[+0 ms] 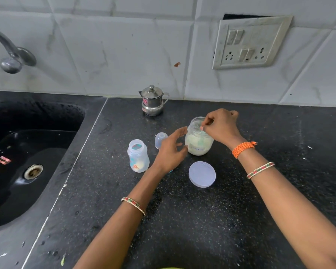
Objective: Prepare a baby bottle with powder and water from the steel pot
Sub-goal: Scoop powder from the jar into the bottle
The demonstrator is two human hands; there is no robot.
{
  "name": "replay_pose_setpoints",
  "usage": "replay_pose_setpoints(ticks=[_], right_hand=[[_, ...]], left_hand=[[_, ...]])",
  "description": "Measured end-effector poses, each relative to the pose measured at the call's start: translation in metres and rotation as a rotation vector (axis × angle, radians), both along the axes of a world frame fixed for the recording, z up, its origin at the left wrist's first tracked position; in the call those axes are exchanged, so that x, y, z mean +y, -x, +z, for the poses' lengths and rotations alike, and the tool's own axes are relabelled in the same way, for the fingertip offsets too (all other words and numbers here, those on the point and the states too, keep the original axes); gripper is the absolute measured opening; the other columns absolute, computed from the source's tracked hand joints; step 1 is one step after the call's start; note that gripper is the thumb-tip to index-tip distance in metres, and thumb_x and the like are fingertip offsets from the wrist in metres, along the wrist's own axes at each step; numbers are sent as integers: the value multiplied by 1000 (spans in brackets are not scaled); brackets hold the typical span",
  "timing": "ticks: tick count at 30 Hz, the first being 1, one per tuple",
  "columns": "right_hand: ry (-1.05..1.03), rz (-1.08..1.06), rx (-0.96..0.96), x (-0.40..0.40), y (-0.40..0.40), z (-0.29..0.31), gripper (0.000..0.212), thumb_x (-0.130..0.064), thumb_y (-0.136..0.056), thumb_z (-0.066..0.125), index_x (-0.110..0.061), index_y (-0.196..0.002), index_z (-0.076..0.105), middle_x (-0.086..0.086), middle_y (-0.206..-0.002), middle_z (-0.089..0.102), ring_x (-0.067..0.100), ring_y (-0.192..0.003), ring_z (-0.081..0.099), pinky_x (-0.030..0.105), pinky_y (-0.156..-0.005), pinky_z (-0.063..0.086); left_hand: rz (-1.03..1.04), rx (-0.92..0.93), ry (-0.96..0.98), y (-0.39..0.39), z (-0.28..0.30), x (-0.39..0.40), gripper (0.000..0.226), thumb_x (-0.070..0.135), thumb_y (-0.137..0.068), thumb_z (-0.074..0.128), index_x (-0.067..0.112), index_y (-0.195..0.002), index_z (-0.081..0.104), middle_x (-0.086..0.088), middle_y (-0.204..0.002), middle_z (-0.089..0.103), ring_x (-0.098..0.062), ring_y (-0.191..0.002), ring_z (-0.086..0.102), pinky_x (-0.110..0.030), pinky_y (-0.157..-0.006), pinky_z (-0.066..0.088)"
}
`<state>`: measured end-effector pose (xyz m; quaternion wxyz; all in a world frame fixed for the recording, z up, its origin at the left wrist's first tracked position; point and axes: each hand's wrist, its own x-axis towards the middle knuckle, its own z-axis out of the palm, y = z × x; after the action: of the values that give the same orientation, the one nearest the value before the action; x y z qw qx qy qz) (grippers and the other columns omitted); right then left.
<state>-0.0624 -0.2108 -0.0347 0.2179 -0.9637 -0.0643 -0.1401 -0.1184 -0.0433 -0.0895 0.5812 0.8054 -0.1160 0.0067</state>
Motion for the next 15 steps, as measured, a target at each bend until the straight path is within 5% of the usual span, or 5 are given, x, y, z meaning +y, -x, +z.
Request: replay_pose_setpoints(ticks=[6,11,15], right_hand=[[136,-18,73,11,-4,0,14,-14,-78,61,-16,-71,74,-4,-83,72,19,-96,57,38,-86,24],[176,43,167,10,-3,0,17,-14,-79,61,-18,-75,77,-8,-94,73,17,-99,57,41,-95,25],[77,30,176,6,-1,9,6,-17,-75,73,-22,-74,76,-12,-80,68,9,-91,48,41,-99,24]], left_hand=[[-15,26,-13,0,-1,-3,57,-3,-87,51,10,-141,40,-4,-143,46,1,-108,48,-1,-74,43],[-3,8,-9,-2,0,0,55,-2,-88,50,11,-141,40,-2,-144,46,-7,-126,45,-12,-94,41],[12,-22,1,-5,5,4,54,-4,-87,51,12,-138,43,-2,-141,48,-8,-129,43,-20,-99,42]])
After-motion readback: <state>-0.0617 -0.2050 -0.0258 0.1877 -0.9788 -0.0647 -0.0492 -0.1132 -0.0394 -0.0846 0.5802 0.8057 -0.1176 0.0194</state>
